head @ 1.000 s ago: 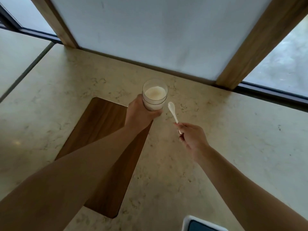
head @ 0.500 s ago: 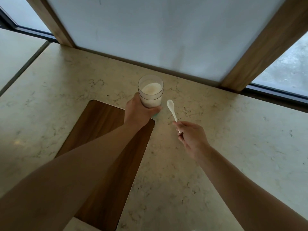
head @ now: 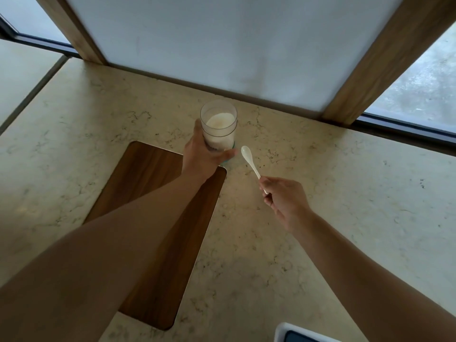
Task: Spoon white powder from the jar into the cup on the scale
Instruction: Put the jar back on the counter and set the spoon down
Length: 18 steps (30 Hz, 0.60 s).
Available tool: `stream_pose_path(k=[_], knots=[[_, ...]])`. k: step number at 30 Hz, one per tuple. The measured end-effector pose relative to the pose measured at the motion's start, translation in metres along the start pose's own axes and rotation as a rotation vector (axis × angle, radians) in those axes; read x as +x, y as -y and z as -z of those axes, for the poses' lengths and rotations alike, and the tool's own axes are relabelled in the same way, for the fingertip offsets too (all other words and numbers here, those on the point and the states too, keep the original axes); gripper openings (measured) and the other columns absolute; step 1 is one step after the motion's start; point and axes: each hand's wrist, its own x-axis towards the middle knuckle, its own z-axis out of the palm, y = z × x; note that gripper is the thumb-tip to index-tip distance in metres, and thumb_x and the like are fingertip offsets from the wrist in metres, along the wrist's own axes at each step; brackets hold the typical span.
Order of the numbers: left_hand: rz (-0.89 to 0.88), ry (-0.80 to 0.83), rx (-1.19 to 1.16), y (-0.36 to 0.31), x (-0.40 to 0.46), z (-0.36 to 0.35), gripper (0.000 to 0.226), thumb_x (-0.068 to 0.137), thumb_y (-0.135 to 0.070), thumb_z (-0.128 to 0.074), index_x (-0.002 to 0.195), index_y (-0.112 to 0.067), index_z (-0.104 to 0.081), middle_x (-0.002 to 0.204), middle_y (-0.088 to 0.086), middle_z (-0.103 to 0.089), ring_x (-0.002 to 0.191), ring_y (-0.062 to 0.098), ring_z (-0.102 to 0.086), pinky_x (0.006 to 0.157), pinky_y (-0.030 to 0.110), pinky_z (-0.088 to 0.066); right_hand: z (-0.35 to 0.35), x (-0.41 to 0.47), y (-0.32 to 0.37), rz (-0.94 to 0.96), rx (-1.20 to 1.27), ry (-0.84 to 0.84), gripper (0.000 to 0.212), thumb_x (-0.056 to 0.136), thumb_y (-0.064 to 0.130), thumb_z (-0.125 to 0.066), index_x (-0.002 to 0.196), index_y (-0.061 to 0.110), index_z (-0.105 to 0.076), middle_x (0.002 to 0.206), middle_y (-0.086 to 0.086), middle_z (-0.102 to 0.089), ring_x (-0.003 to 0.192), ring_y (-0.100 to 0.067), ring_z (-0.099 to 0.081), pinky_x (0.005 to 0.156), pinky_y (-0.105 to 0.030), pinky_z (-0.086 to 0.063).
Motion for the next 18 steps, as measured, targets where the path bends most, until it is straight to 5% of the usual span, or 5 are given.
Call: stream_pose_path(k=[5,9,18], knots=[[0.062,0.05,0.064,-0.01,-0.019,0.007,0.129,0.062,-0.064,-0.082,0.156,-0.024,-0.004,0.16,0.005,-0.031,0.146,0.029,-0.033,0.117,0.055,-0.034,0.01,-0.015,0.0,-0.027,-0.064,-0.005,0.012,0.089,0.015,-0.068,0.084,0.01,-0.078,0.065,-0.005,-0.062,0.063,-0.018,-0.054,0.068,-0.034,-0.05],[0.042,0.055,0.143,-0.016,-0.046,0.013,0.126,0.063,-0.074,-0.072,0.157,-0.027,-0.002,0.165,0.003,-0.019,0.15,0.029,-0.025,0.119,0.051,-0.026,0.017,-0.038,0.006,0.004,-0.139,-0.02,0.026,0.089,0.013,-0.063,0.064,0.009,-0.072,0.061,-0.007,-0.054,0.055,-0.019,-0.046,0.058,-0.032,-0.04],[0.072,0.11,0.292,-0.039,-0.121,0.032,0.128,0.054,-0.09,-0.062,0.154,-0.034,-0.006,0.167,0.001,-0.016,0.152,0.03,-0.022,0.116,0.05,-0.03,0.049,-0.107,0.003,0.032,-0.131,-0.071,0.03,0.088,0.006,-0.06,0.059,0.01,-0.067,0.062,-0.009,-0.051,0.063,-0.021,-0.043,0.058,-0.032,-0.034]])
